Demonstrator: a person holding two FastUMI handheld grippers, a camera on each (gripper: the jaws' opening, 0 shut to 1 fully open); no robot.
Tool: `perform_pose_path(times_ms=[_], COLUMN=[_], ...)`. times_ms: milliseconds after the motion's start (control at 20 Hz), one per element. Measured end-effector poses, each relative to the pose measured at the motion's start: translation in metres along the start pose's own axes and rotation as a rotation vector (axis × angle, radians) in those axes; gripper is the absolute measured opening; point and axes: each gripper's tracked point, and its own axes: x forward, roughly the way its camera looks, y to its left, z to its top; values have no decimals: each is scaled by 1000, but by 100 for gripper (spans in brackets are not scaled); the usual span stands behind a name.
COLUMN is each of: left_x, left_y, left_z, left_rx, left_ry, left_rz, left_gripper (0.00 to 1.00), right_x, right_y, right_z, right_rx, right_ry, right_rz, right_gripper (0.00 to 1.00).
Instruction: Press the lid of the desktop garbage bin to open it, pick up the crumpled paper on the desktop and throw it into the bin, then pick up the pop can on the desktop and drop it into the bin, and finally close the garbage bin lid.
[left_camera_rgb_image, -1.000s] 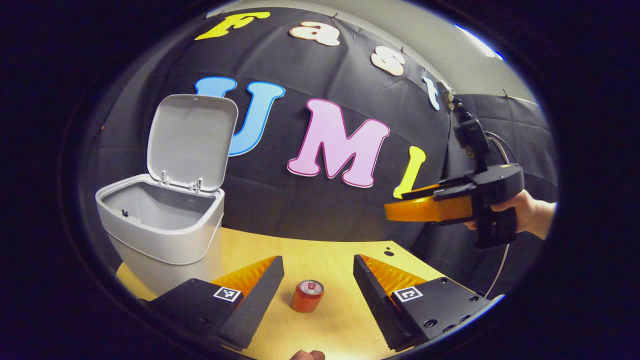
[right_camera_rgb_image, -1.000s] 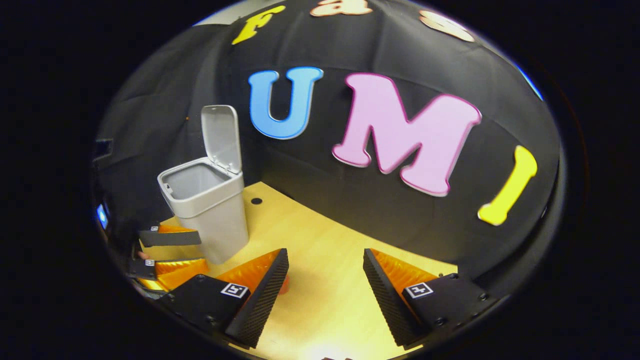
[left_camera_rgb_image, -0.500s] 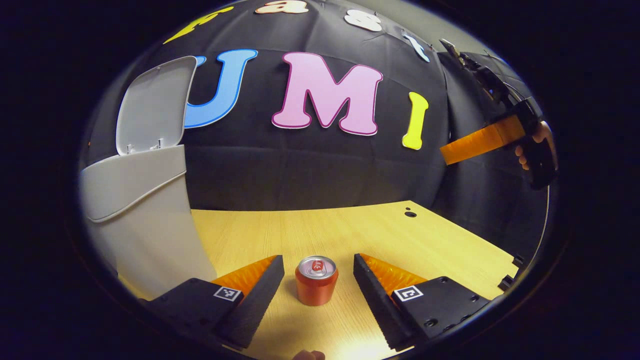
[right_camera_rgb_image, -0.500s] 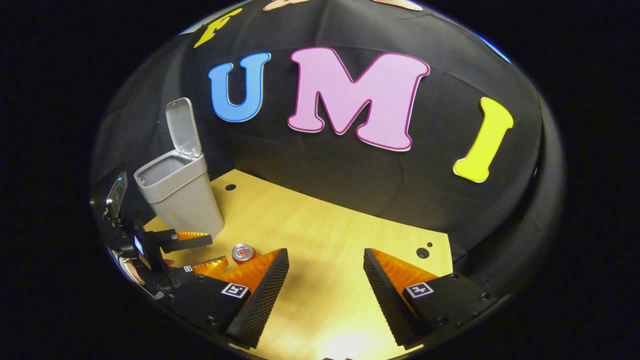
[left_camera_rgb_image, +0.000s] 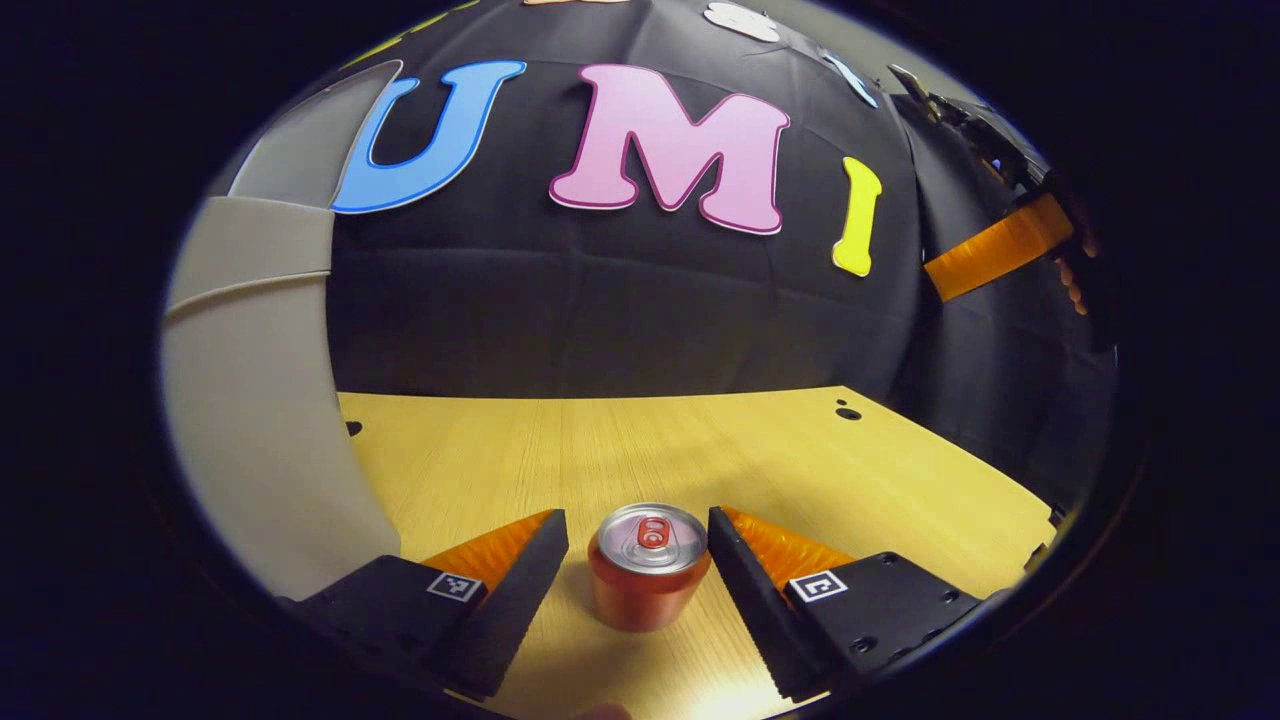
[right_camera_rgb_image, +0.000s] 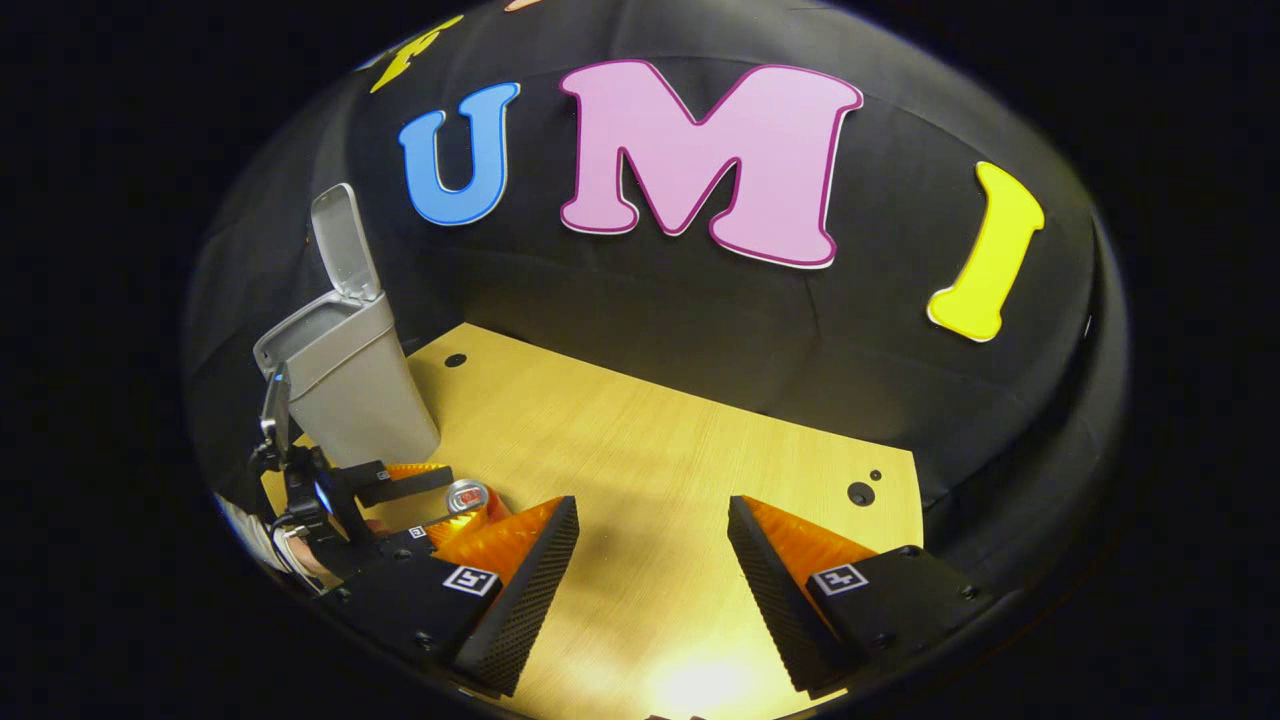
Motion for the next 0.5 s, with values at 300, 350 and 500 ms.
perform_pose_path(times_ms=[300, 350, 500], left_x=[20, 19, 6], left_y=[-6, -7, -4], left_z=[-16, -16, 5], left_rx=[16, 17, 51], left_ry=[50, 59, 55], left_rz=[-34, -41, -29], left_gripper=[94, 89, 87], right_x=[3, 2, -1], right_y=[-1, -1, -2], right_z=[-5, -5, -3], right_rx=[24, 26, 43], right_ry=[12, 13, 4], right_rz=[2, -2, -7], right_gripper=[97, 97, 97])
